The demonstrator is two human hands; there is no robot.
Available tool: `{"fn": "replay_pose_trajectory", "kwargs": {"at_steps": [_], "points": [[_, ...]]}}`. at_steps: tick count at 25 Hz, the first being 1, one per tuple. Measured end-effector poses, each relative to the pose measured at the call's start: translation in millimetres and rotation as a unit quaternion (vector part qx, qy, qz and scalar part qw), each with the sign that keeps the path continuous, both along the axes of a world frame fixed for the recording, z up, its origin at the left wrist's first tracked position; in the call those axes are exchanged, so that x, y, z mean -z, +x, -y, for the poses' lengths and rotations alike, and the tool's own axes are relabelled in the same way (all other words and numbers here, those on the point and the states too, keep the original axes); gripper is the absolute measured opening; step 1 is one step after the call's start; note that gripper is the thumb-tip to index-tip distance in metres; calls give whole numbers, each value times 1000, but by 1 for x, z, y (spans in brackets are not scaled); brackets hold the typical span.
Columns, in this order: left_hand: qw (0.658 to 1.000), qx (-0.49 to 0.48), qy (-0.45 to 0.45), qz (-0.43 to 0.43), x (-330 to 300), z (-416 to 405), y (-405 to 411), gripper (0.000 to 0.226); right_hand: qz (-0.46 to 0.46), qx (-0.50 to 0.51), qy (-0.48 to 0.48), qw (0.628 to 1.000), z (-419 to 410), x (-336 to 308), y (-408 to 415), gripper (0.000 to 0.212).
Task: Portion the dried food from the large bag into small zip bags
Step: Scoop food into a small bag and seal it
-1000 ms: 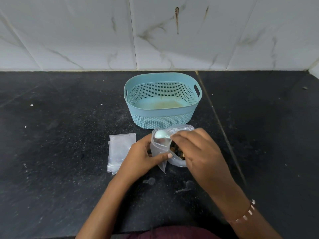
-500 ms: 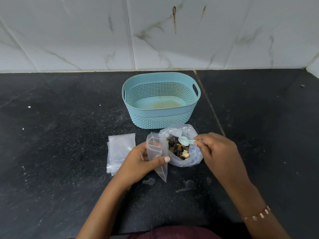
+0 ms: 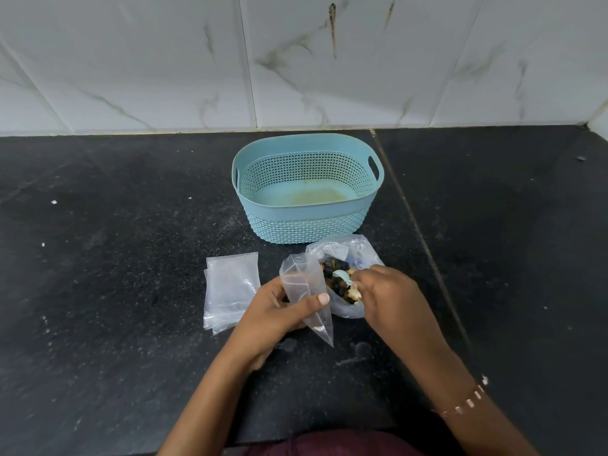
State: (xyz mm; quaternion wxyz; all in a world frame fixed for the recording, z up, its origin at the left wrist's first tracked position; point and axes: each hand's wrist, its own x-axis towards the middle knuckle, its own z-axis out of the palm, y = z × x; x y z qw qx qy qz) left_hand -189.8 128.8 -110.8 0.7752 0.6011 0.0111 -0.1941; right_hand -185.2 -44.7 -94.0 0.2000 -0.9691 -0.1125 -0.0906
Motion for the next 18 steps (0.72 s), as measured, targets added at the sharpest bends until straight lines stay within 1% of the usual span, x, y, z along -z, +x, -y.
{"fn": "replay_pose_trajectory", "kwargs": {"at_steps": [3,4,6,8,10,11,12,15,16,18], "points": [[999,-15,-24,-20,3,-1,1,44,-54,56,23,997,-7,-3,0,12],[999,-14,-26,-20,4,-2,2,45,-68,69,47,994,-10,-5,-1,10],[999,-15,-30,-16,6,-1,4,46,-85,103,111,985,-12,-5,2,18],[999,-22,-38,-15,6,1,5,45,-125,142,185,964,-8,-7,8,18],[999,-24,-42,-12,6,2,5,42,-184,161,255,936,-3,-9,11,17],[999,-25,-43,-10,6,2,5,40,-200,162,266,929,-2,-10,9,17],[999,-26,-43,-8,5,2,4,38,-202,160,258,931,-2,-11,8,17],[998,-38,-43,5,6,3,4,31,-181,139,185,956,-7,-12,4,20],[998,-40,-41,9,5,4,5,29,-174,137,176,959,-8,-12,5,20],[999,-34,-36,17,4,5,8,28,-181,152,202,950,-7,-9,9,18]]}}
